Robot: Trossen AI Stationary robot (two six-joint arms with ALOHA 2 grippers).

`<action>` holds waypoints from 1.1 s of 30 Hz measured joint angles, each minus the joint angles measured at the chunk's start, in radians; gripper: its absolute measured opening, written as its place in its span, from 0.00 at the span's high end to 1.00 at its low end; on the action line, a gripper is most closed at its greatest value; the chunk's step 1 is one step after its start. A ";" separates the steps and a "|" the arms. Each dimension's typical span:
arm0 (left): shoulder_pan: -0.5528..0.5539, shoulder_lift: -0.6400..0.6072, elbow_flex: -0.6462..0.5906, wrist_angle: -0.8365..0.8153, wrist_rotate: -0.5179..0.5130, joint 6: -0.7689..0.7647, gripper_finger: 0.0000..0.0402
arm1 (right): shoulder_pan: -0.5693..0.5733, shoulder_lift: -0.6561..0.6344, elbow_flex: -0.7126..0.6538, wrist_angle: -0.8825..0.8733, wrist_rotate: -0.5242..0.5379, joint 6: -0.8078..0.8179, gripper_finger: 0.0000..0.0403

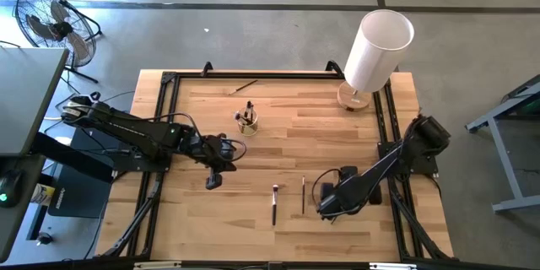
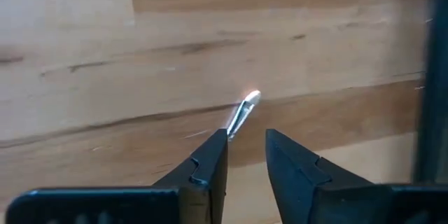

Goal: Put items in baskets/containers
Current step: Put the makeup brush into the wire organizer

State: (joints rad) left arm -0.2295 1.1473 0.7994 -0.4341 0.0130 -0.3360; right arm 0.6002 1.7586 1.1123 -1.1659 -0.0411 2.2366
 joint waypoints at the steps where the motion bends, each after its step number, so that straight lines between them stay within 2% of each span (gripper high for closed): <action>1: 0.000 0.000 0.000 -0.001 0.000 0.006 0.99 | -0.003 -0.008 -0.023 0.031 -0.001 0.001 0.77; 6: 0.000 0.000 0.000 -0.022 0.000 0.027 0.99 | -0.017 -0.032 -0.117 0.140 -0.007 0.023 0.77; 13: 0.000 0.000 0.000 -0.041 -0.001 0.044 0.99 | -0.025 -0.033 -0.167 0.161 -0.021 0.033 0.77; 19: 0.000 0.000 0.000 -0.041 -0.004 0.049 0.99 | -0.025 -0.040 -0.235 0.274 -0.034 0.038 0.77; 26: 0.000 0.000 0.000 -0.040 -0.005 0.055 0.99 | -0.036 -0.041 -0.257 0.316 -0.003 0.006 0.77; 29: 0.000 0.000 0.000 -0.039 -0.005 0.055 0.99 | -0.046 -0.041 -0.259 0.332 0.009 -0.016 0.81; 33: 0.000 0.000 0.000 -0.038 -0.012 0.070 0.99 | -0.053 -0.039 -0.259 0.344 0.027 -0.042 0.93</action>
State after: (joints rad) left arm -0.2291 1.1473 0.7994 -0.4724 0.0014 -0.2662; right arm 0.5472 1.7191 0.8532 -0.8215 -0.0145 2.1944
